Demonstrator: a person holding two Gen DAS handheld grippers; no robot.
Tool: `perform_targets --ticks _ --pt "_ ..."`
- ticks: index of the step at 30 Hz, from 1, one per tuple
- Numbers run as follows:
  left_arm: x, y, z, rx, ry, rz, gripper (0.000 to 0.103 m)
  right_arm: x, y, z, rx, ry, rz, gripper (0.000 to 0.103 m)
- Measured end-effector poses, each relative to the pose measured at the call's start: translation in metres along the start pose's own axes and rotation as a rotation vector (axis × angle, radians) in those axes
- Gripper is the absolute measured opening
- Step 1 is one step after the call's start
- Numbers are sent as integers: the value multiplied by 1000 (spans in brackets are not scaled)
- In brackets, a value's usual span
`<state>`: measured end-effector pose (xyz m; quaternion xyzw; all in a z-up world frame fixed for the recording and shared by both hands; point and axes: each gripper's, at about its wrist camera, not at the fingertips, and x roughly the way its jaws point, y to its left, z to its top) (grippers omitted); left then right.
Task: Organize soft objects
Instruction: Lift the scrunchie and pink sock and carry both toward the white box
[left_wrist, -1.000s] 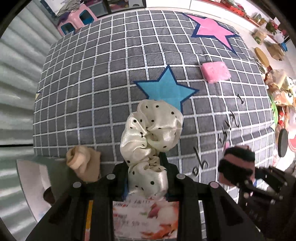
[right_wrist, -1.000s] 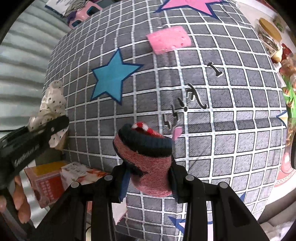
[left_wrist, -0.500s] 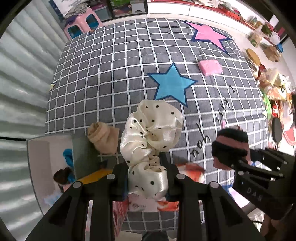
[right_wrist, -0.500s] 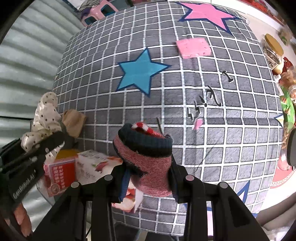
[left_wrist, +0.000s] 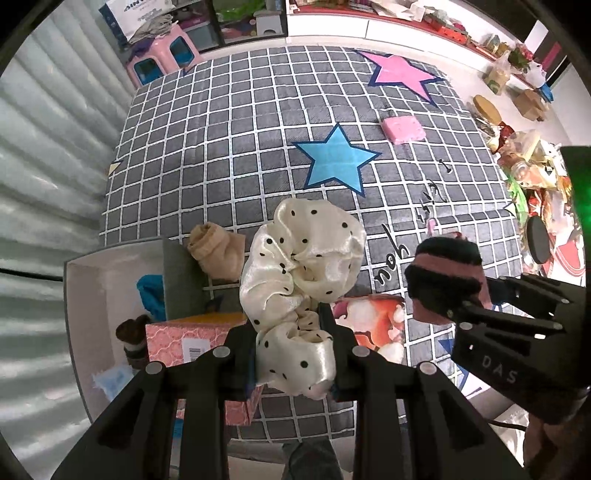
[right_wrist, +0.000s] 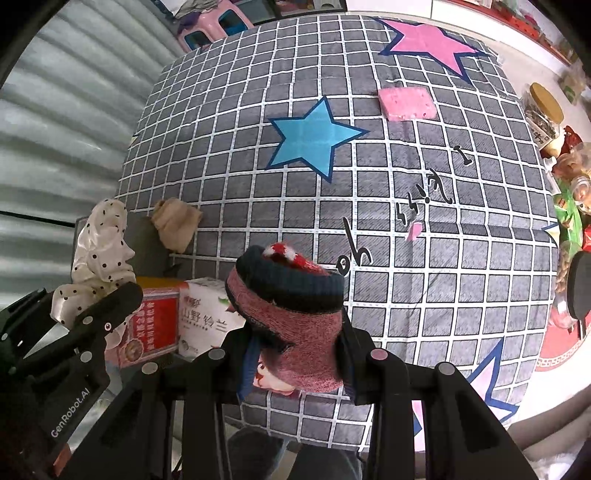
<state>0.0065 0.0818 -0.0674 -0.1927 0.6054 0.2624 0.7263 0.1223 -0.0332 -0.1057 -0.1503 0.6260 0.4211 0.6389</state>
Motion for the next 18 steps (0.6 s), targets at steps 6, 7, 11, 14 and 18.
perform_targets --ticks 6,7,11,14,18 --pt "-12 3 -7 8 -25 -11 30 -11 12 -2 -15 -19 -6 39" --pt "-15 5 -9 7 -31 -12 30 -14 15 -1 -20 -24 -8 39" --pt "-22 12 -13 -3 -49 -16 30 -20 29 -1 -43 -39 -11 39" --pt "-27 19 -17 -13 -60 -20 30 -23 41 -1 -59 -46 -9 39" --pt "-34 28 -24 -27 -72 -27 30 -26 53 -3 -78 -50 -11 39"
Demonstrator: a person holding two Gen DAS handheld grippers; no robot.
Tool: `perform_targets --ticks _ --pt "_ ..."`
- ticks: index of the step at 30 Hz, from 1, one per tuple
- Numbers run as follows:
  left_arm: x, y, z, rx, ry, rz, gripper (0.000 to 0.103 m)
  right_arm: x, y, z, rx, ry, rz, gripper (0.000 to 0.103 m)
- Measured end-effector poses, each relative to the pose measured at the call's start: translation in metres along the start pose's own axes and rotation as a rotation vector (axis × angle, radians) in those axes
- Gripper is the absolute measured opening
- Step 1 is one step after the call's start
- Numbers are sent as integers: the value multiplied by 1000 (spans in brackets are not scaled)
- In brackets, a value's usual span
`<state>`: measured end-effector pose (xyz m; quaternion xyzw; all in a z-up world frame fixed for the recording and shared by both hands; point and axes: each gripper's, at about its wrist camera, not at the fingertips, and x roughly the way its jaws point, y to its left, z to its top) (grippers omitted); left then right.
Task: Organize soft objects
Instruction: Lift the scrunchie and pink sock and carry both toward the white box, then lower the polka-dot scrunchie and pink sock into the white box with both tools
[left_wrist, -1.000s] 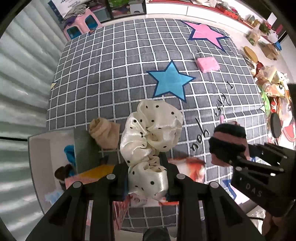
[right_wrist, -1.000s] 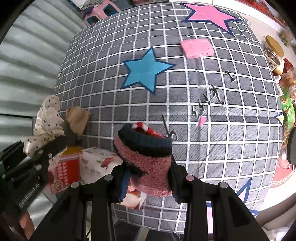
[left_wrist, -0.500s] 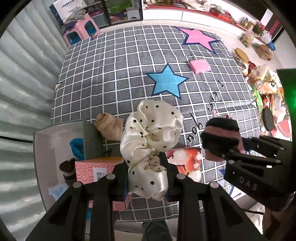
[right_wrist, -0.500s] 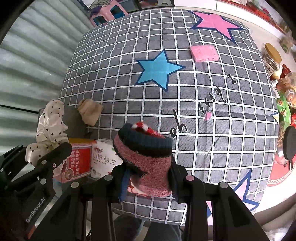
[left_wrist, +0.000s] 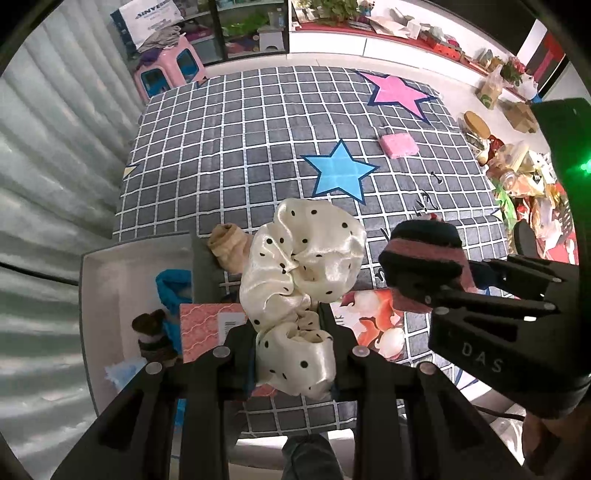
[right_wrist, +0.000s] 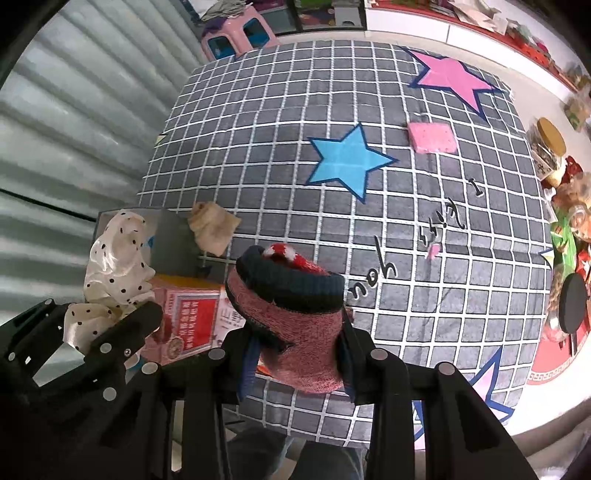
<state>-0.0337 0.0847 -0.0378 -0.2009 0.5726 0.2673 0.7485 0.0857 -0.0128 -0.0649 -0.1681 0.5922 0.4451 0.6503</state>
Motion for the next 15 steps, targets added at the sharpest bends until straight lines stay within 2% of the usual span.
perform_targets --ticks 7,15 --pt "-13 17 -9 -18 -24 -13 30 -9 17 -2 -29 -12 -4 39" --pt "-28 49 -14 -90 -60 0 30 -14 44 4 -78 -29 1 39"
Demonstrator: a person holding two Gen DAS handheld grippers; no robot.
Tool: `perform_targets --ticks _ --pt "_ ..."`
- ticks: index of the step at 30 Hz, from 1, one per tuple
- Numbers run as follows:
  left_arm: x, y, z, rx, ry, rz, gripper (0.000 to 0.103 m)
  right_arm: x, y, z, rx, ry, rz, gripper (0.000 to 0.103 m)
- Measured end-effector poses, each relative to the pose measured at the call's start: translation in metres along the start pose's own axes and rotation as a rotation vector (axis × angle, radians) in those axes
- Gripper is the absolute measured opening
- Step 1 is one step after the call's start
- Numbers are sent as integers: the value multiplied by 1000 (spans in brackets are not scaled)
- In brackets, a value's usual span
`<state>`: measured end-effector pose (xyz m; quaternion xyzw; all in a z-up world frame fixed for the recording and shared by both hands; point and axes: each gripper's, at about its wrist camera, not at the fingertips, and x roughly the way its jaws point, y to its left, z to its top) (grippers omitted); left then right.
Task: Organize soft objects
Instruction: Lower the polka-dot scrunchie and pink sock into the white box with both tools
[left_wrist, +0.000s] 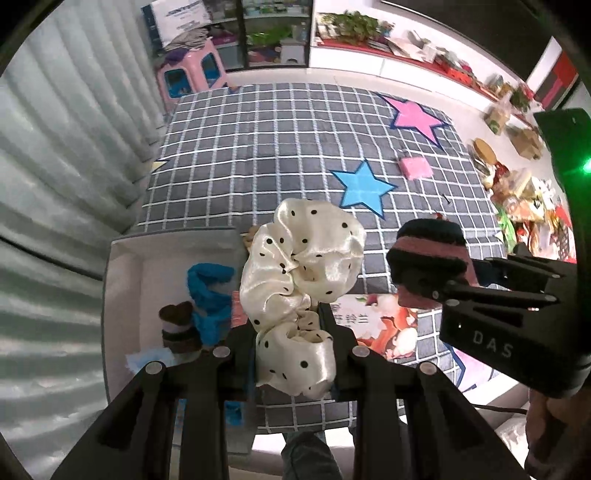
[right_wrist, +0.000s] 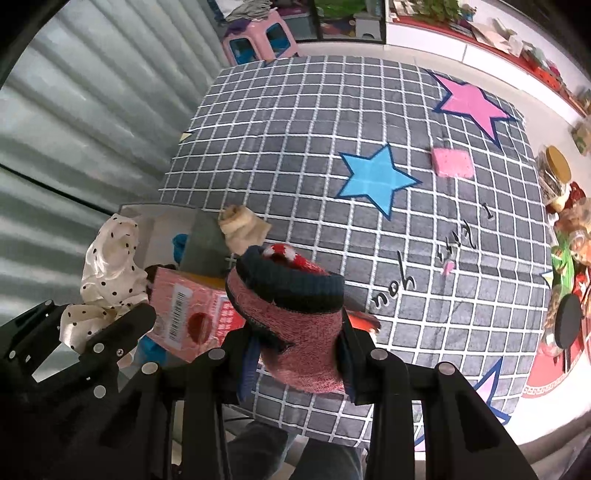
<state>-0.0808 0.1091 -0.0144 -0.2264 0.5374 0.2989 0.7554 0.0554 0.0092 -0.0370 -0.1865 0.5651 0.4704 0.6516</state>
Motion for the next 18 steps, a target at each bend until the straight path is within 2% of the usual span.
perform_targets --ticks 18 --pt "-14 75 -25 -174 -25 56 30 11 85 12 -178 18 38 39"
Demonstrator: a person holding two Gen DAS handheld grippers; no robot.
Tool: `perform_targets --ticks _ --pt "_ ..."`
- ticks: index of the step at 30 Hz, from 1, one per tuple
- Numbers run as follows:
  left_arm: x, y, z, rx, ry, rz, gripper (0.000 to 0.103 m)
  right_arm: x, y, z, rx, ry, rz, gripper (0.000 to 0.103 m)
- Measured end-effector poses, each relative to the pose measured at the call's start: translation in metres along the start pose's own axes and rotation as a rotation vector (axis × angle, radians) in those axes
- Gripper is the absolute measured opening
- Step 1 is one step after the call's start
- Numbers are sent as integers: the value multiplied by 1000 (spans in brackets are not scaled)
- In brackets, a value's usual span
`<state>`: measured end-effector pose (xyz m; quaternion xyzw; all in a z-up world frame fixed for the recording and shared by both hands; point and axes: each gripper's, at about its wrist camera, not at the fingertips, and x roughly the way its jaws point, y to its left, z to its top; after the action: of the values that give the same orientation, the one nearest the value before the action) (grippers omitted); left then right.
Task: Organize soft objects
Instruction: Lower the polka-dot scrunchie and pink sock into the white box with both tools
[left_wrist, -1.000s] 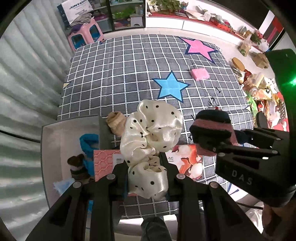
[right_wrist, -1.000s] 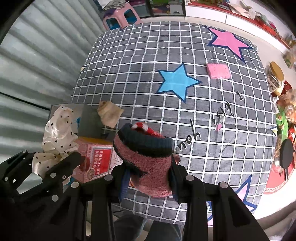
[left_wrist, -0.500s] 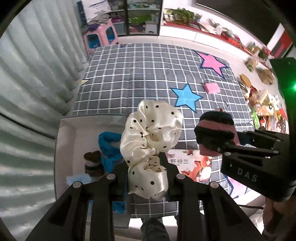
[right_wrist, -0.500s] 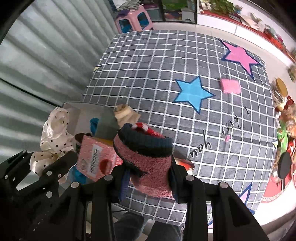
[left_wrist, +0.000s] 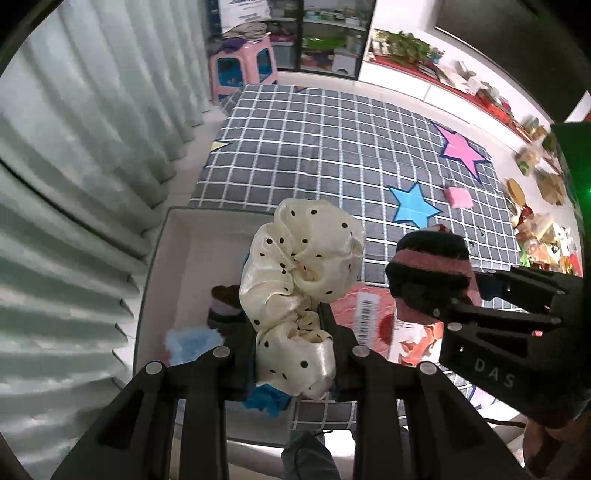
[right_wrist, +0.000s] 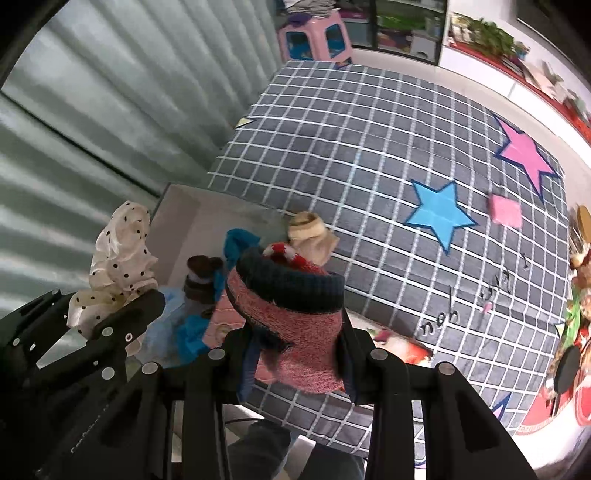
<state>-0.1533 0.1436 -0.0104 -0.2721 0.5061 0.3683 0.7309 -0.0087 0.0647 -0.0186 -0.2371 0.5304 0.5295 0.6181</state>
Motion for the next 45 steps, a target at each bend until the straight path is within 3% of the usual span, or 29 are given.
perform_targets --ticks 28,45 --pt "20 102 -28 -195 64 56 30 50 105 22 -207 98 35 39" --pt "64 126 -10 -205 129 65 30 87 117 52 -205 129 -8 39"
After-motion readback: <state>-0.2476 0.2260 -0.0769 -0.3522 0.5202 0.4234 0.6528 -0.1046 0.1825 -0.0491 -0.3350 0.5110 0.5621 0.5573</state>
